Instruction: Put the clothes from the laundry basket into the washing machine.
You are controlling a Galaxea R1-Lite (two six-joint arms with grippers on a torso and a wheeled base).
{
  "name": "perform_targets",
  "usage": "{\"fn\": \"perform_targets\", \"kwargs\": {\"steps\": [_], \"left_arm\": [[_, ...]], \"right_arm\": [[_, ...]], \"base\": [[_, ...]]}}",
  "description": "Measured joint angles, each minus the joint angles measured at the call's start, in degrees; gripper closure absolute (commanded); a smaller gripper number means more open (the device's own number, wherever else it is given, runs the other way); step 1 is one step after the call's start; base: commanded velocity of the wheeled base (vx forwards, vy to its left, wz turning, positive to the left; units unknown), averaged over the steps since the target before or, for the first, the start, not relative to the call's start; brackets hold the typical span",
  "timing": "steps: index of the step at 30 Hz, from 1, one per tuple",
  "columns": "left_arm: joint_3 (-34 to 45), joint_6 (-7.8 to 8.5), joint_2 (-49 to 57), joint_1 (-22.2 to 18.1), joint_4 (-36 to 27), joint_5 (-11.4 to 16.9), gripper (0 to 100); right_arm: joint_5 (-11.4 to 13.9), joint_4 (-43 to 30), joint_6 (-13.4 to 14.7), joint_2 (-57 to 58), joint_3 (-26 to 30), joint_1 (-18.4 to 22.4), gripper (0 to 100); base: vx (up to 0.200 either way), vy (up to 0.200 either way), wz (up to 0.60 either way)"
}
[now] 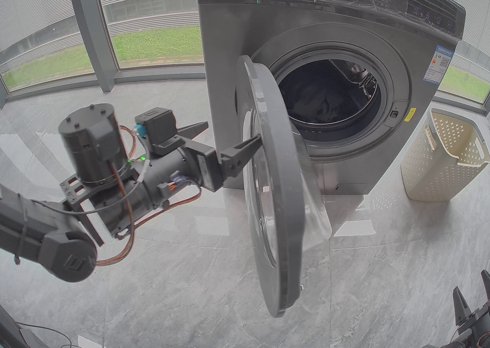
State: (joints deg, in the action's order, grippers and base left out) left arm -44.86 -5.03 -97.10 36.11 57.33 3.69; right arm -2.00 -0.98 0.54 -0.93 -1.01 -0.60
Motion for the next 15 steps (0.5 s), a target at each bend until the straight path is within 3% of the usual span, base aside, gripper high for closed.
{"fn": "perform_targets", "kwargs": {"steps": [15], "left_arm": [[-19.2,-0.29,-14.2,1.4,-0.3,-2.3,0]], "right_arm": [[0.0,0.0,0.0,0.0,0.0,0.0,0]], "base": [[0.0,0.0,0.0]]}}
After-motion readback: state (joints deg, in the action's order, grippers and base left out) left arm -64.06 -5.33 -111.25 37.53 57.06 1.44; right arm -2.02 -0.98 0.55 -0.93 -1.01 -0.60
